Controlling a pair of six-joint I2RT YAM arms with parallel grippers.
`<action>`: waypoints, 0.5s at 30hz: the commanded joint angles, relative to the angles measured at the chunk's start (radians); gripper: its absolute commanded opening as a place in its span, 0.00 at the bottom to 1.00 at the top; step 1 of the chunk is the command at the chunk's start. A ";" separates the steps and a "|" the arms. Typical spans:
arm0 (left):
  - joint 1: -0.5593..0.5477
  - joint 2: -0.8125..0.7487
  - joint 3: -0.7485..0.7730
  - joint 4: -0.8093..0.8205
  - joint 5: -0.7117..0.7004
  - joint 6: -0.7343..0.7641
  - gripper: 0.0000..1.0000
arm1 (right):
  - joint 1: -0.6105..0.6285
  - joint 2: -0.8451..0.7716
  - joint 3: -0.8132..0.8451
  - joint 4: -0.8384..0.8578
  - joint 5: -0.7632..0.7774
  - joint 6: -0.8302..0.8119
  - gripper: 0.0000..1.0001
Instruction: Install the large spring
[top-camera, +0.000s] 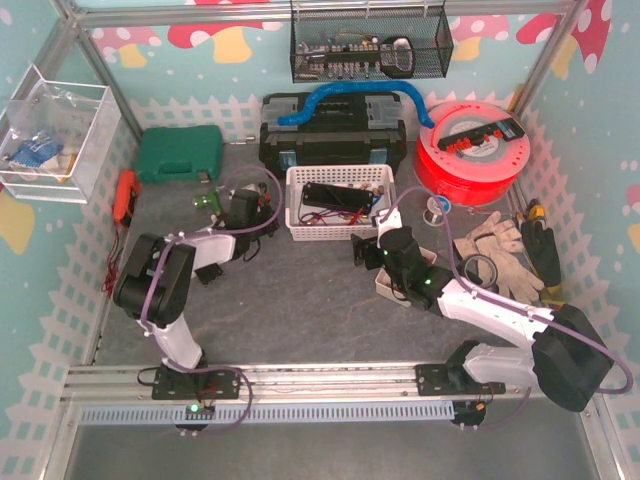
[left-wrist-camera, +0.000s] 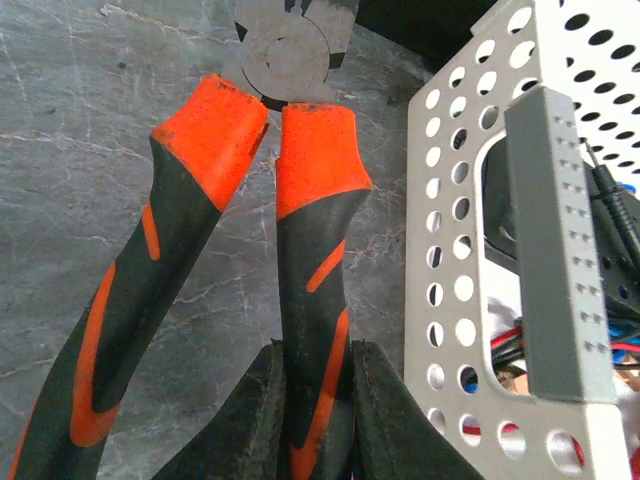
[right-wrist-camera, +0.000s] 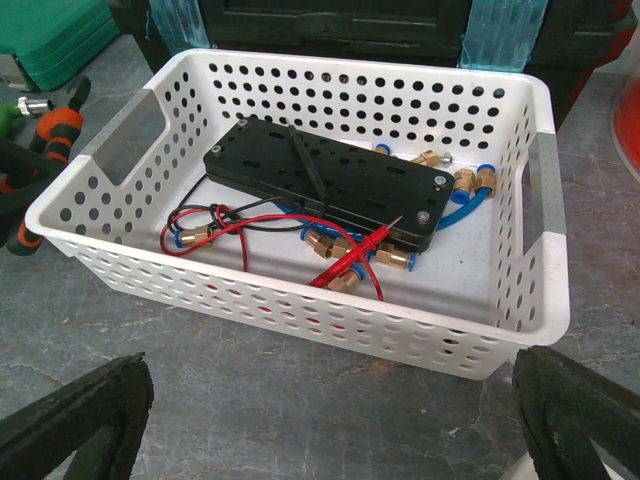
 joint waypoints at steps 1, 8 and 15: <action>0.007 0.029 0.068 0.022 0.009 -0.002 0.14 | 0.004 -0.015 -0.006 -0.004 0.030 -0.005 0.97; 0.017 0.064 0.096 -0.020 0.018 0.002 0.18 | 0.004 -0.028 -0.018 0.005 0.062 -0.009 0.97; 0.034 0.064 0.129 -0.093 0.002 0.020 0.28 | 0.004 -0.028 -0.014 -0.005 0.066 -0.008 0.97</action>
